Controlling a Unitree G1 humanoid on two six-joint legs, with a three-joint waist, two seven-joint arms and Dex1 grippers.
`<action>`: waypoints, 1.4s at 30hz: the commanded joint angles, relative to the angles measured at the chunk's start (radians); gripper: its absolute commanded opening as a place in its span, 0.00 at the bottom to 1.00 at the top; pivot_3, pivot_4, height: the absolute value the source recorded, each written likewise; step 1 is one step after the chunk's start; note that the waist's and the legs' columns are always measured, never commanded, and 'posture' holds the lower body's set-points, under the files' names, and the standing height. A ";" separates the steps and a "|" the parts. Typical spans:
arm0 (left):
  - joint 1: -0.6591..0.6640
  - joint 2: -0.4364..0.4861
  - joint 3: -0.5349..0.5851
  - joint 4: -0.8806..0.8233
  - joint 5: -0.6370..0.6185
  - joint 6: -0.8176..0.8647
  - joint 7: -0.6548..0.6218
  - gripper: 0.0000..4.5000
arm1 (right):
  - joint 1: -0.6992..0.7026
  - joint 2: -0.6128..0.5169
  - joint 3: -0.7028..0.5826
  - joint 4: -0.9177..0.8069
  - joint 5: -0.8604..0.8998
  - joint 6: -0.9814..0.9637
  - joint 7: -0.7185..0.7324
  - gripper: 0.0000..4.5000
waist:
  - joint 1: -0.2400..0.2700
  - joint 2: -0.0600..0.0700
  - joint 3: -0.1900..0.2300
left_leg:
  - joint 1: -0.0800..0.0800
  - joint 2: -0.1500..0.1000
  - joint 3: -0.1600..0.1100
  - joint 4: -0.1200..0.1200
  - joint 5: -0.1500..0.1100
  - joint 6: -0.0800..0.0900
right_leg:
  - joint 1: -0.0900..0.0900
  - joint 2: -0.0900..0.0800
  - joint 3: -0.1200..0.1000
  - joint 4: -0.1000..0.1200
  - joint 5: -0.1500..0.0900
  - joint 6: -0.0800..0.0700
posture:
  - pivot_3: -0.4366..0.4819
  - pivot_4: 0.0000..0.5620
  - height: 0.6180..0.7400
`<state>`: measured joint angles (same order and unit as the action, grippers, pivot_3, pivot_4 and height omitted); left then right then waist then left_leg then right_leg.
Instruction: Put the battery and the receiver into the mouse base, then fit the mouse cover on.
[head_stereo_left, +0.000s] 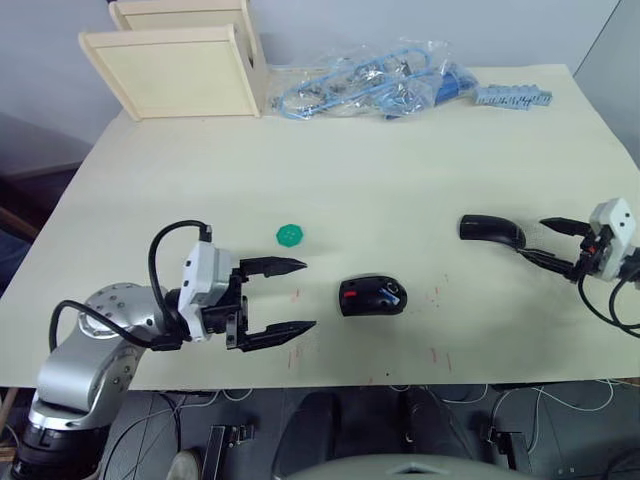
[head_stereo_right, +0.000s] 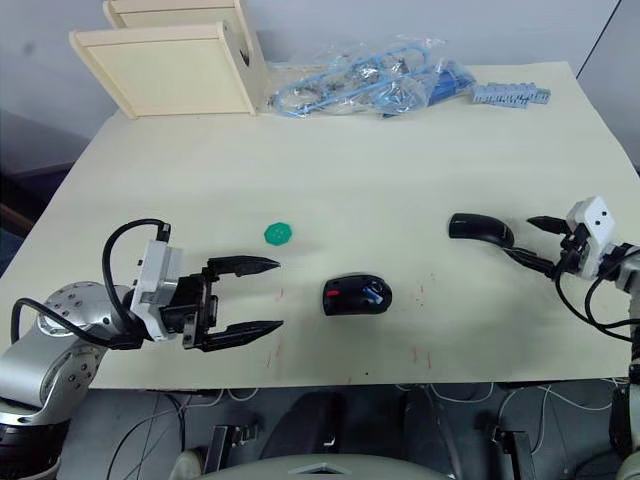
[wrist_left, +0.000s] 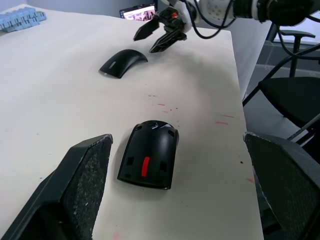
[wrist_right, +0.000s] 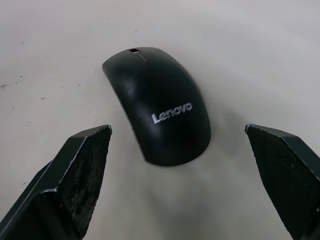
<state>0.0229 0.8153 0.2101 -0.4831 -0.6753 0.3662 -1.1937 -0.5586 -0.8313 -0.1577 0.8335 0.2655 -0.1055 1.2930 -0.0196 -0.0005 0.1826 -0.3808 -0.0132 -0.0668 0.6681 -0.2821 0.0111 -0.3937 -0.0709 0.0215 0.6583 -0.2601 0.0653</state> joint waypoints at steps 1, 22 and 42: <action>0.014 0.010 0.040 -0.026 -0.027 -0.018 -0.010 1.00 | -0.067 -0.023 0.021 0.081 -0.041 -0.045 0.046 1.00 | 0.000 0.000 0.000 | 0.000 0.000 0.001 0.000 0.000 0.000 | 0.000 0.000 0.000 0.000 0.000 0.000 | 0.48 0.27 1.00; 0.012 -0.041 0.099 0.004 -0.103 -0.067 -0.018 1.00 | -0.216 0.018 0.069 0.246 -0.139 -0.058 0.077 1.00 | -0.001 0.000 0.000 | -0.001 0.000 0.004 0.000 0.000 0.000 | -0.003 0.000 0.003 0.000 0.000 0.000 | 0.48 0.27 1.00; 0.092 -0.047 0.130 0.069 -0.092 -0.162 -0.129 1.00 | -0.255 0.029 0.073 0.286 -0.163 -0.056 0.092 1.00 | -0.002 0.000 0.000 | -0.001 0.000 0.005 0.000 0.000 0.000 | -0.003 0.000 0.004 0.001 0.000 0.000 | 0.48 0.27 1.00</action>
<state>0.1146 0.7688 0.3243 -0.4151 -0.7677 0.2291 -1.3096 -0.7935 -0.7964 -0.0762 1.1232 0.0993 -0.1557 1.3856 -0.0213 -0.0006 0.1830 -0.3814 -0.0129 -0.0616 0.6686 -0.2820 0.0109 -0.3966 -0.0709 0.0250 0.6593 -0.2599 0.0654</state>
